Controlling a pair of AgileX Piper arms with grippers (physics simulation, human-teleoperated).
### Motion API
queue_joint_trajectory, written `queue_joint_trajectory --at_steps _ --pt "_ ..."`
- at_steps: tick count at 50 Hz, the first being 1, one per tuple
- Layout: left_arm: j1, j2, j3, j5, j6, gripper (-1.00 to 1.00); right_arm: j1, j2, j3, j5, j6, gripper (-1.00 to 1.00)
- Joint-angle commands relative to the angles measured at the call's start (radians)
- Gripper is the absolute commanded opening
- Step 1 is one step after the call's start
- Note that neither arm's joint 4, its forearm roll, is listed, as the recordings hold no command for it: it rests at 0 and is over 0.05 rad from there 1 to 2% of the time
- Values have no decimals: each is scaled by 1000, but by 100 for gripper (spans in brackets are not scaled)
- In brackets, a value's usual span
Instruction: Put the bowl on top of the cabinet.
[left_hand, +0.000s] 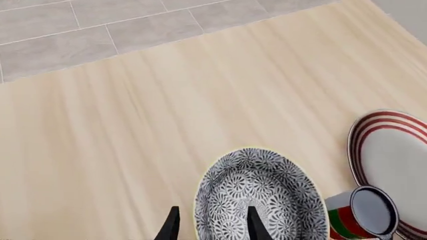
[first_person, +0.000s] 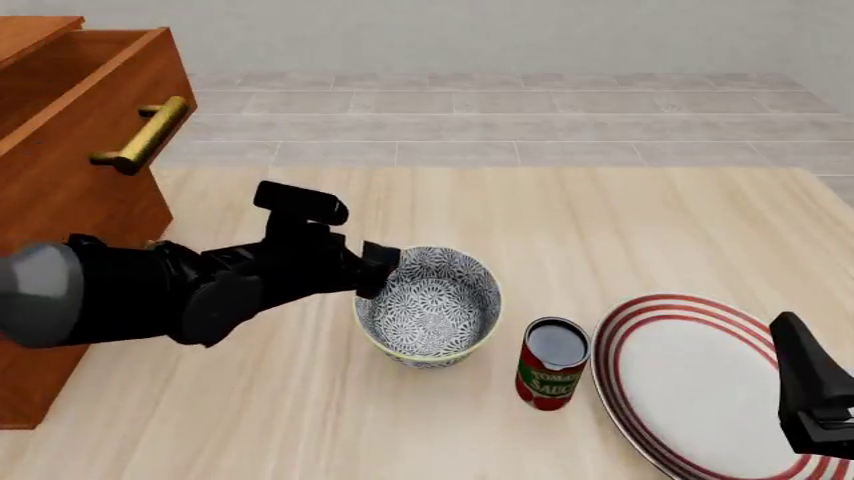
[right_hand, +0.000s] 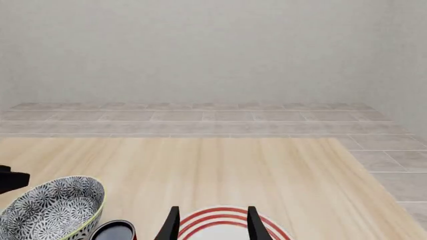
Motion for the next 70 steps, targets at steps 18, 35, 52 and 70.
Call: queue_joint_trajectory --at_steps 18,35,52,70 --pt "-4 106 31 -94 -6 100 0 0 0 0 0 100" --pt "-9 199 37 -154 -3 100 0 0 0 0 0 100" --pt "-28 289 57 -233 16 100 0 0 0 0 0 100" --pt "-16 380 49 -262 12 -100 0 0 0 0 0 100"
